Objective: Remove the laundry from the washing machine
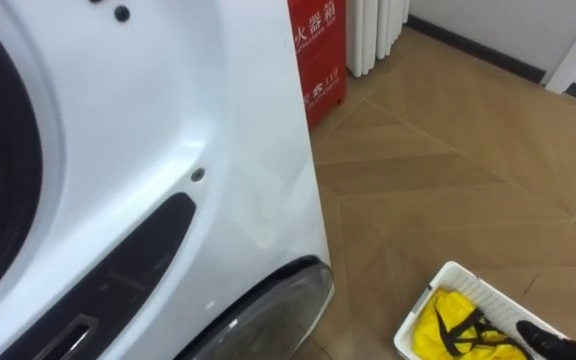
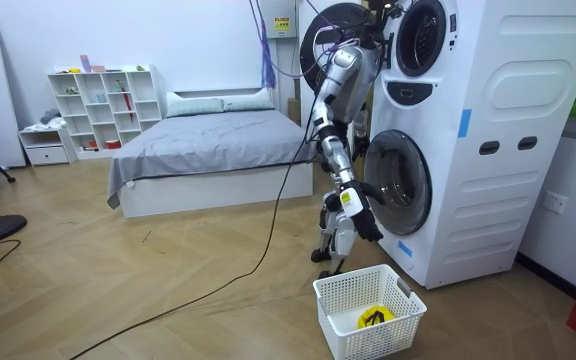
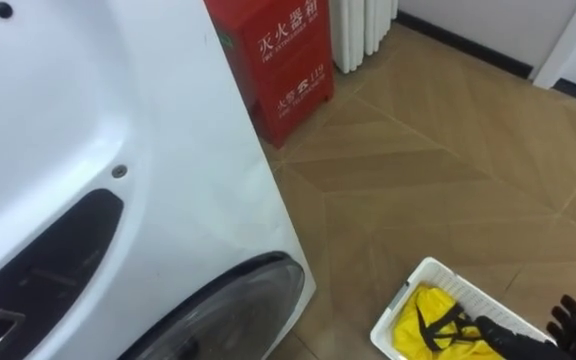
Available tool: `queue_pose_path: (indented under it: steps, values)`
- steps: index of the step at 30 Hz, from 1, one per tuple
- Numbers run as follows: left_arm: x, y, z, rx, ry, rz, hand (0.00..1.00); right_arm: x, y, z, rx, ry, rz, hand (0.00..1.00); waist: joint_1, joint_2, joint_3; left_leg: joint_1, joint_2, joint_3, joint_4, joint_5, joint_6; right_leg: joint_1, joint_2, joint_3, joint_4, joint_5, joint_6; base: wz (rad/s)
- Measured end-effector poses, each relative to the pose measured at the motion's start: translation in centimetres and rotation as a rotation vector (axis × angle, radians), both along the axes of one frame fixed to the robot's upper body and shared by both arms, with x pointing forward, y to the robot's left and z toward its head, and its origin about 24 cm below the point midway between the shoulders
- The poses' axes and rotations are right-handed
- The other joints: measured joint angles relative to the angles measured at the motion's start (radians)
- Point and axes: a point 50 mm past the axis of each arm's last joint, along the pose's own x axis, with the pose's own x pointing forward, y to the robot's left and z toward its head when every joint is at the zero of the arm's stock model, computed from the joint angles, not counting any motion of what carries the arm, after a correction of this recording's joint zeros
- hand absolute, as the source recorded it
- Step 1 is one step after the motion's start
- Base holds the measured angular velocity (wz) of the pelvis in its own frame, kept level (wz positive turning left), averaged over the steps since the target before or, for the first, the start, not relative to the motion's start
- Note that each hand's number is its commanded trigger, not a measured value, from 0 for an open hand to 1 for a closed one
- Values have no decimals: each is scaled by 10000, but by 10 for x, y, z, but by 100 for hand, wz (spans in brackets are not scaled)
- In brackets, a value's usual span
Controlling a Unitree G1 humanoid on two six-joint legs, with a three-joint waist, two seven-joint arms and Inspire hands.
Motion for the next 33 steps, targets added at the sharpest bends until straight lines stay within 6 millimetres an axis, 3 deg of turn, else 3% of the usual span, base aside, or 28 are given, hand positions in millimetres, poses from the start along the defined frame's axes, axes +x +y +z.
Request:
queue_pose_path:
  steps: [3,8,11,12,14,16,18,22,25,33]
  values:
    - [1,-2,0,-154,-94,-111,0,-9,0,-6,138,327,252,0,52,-3,1,188,-6,-204,-3,0,0,290,-73,-236,-10,-54,-4,22]
    - [4,-7,3,-470,-449,-513,0,-45,6,-35,784,2011,479,0,269,-130,56,868,57,-875,-55,-1,-25,1395,-158,-864,-480,-194,-54,37]
    - [3,-11,3,-505,-620,-750,0,-75,16,-58,1487,3388,528,0,607,-323,-23,1429,90,-1409,-152,1,-71,2294,-213,-1356,-880,-216,-93,43]
    - [3,-12,4,-496,-696,-772,0,-84,25,-68,1817,3964,616,0,765,-477,-83,1611,95,-1597,-183,10,-86,2590,-245,-1539,-1029,-221,-96,43]
    - [3,-13,3,-472,-770,-736,0,-92,42,-82,2375,4601,1002,0,931,-785,-124,1777,112,-1872,-180,17,-97,2969,-262,-1768,-1248,-219,-98,42]
    - [1,-15,2,-513,-747,-710,0,-108,66,-98,3295,5317,1286,0,1233,-1277,-198,2123,184,-2211,-186,-1,-141,3628,-248,-2155,-1776,-144,-119,44]
    - [-1,-16,2,-470,-761,-602,0,-112,81,-106,3756,5639,1521,0,1401,-1528,-254,2337,230,-2477,-217,-31,-182,4131,-218,-2455,-2231,-20,-127,42]
    - [-7,-25,-2,-527,-653,-232,0,-113,98,-115,4014,6389,2035,0,1783,-1840,-235,2426,252,-2917,-255,-32,-184,4775,-187,-2874,-2819,219,-91,32]
    - [-10,-24,-2,-488,-565,60,0,-114,102,-118,3903,6844,2205,0,1943,-1923,-149,2584,227,-3267,-240,-31,-185,5229,-194,-3073,-3187,264,-82,33]
    - [-13,-18,-2,-240,-623,515,0,-105,111,-121,3534,7223,2771,0,2494,-1994,-76,2789,228,-3651,-235,-50,-244,5731,-174,-3351,-3370,265,-80,15]
